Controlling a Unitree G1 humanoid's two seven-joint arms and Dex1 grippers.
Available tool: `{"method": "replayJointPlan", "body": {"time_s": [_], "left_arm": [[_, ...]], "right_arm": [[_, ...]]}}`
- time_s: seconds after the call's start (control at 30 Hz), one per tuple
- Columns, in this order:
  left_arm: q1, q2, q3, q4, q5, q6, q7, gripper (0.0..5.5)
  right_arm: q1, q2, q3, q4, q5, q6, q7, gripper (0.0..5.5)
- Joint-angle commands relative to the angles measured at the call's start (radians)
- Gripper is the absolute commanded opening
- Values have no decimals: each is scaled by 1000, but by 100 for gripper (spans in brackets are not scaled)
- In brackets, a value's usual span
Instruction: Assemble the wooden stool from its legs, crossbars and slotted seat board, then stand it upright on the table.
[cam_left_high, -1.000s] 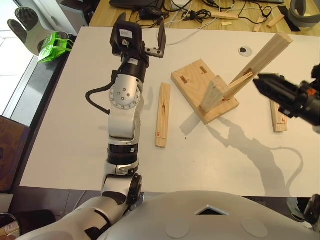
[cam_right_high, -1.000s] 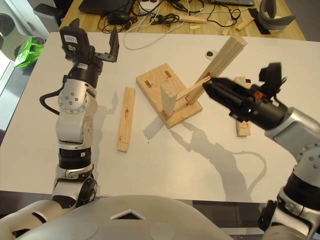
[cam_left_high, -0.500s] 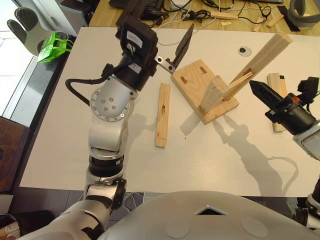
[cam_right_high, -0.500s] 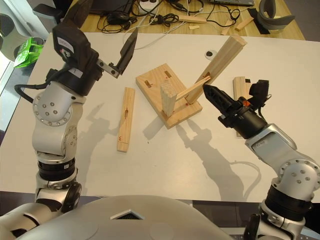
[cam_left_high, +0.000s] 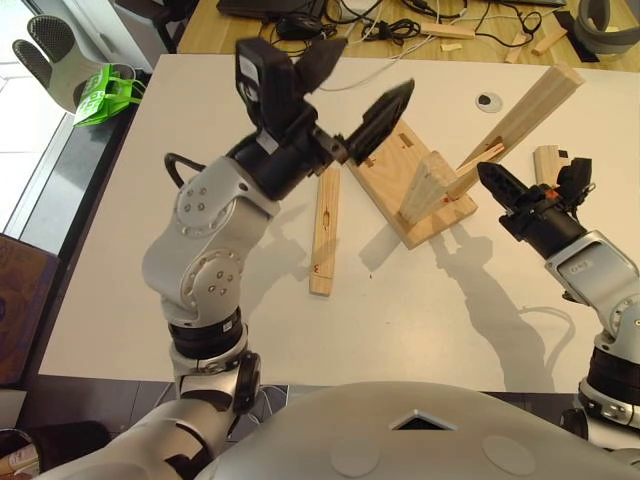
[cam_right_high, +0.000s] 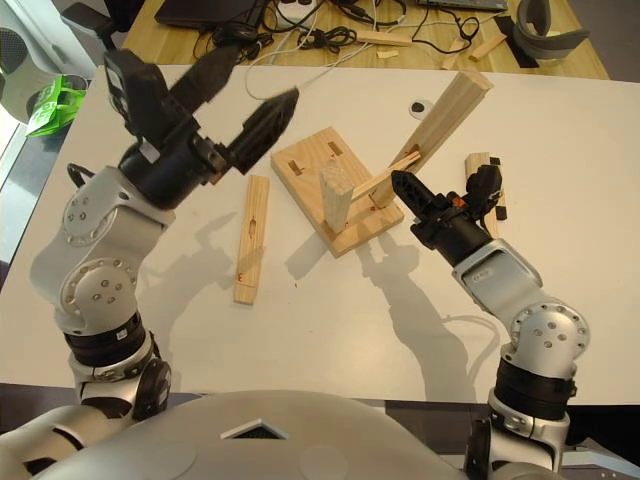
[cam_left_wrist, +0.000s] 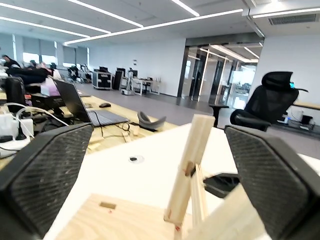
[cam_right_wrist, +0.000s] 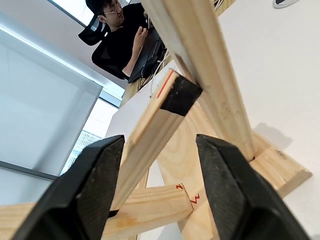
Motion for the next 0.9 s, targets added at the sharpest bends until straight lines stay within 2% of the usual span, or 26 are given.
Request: {"method": "replayJointPlan", "body": {"time_s": [0.03, 0.2, 0.5, 0.9], "left_arm": [[72, 100, -74, -39, -42, 65, -83, 485], [96, 143, -124, -57, -30, 40, -108, 485], [22, 115, -143, -2, 18, -20, -67, 485], [-24, 75, -154, 16, 58, -62, -4, 485]], "right_arm": [[-46, 43, 25, 34, -50, -31, -7, 266], [-64, 100, 36, 52, -50, -55, -40, 266], [-131, 169, 97, 64, -120, -54, -56, 266], [-62, 62, 47, 42, -106, 23, 0, 266]]}}
